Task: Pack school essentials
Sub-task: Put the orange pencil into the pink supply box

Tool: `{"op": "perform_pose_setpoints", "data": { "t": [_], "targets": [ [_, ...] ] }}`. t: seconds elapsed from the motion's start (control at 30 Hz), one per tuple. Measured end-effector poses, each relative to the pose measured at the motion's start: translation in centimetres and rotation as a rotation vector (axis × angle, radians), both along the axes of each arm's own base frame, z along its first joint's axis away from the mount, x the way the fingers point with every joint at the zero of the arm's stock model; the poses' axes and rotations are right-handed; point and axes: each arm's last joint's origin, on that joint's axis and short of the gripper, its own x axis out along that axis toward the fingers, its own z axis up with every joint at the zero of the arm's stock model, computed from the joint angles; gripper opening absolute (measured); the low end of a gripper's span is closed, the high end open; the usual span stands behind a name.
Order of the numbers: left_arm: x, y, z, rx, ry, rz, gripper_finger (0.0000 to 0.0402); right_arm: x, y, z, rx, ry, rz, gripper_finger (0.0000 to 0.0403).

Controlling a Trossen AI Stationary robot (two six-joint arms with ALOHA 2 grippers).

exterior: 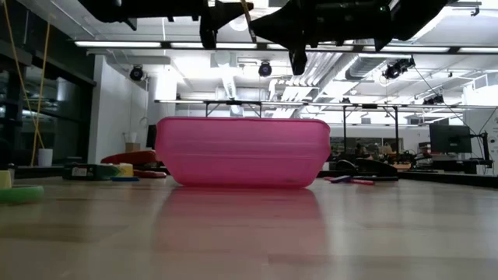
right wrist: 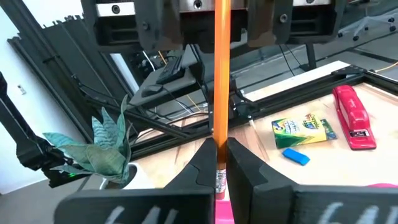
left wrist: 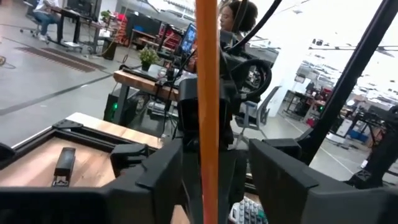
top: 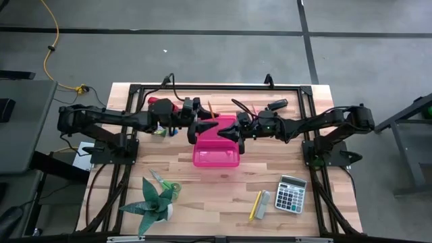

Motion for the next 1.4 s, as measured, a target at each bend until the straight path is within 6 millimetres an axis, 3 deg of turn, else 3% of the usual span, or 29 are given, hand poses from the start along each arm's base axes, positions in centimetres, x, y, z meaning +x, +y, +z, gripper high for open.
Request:
{"op": "perform_pose_setpoints", "data": {
  "t": [0.37, 0.57, 0.73, 0.93, 1.07, 1.27, 1.4],
  "targets": [
    [-0.7, -0.1, 0.6, 0.015, 0.011, 0.005, 0.0013, 0.0, 0.0, 0.1, -0.024, -0.007, 0.006, 0.0],
    [-0.7, -0.1, 0.5, 0.01, 0.018, 0.005, 0.0014, 0.0, 0.0, 0.0, -0.019, -0.003, 0.005, 0.0007],
    [-1.8, 0.5, 0.9, 0.005, 0.055, 0.013, 0.0007, -0.4, -0.2, 0.3, 0.024, 0.021, -0.028, 0.0042],
    [-4.7, 1.3, 1.8, 0.016, 0.153, 0.054, 0.0007, -2.7, -0.6, 2.1, -0.089, 0.087, -0.169, 0.0119],
    [-5.9, 1.2, 2.2, 0.01, 0.186, 0.065, 0.0006, -5.0, -0.9, 3.7, -0.185, 0.128, -0.318, 0.015],
    [-4.8, 1.1, 1.0, -0.065, 0.231, 0.043, 0.0006, -7.6, -1.2, 5.6, -0.259, 0.133, -0.47, 0.0157],
    [-3.0, 0.8, -0.1, -0.1, 0.398, 0.002, 0.0006, -8.5, -1.3, 5.7, -0.284, 0.171, -0.515, 0.0158]
  ]
}}
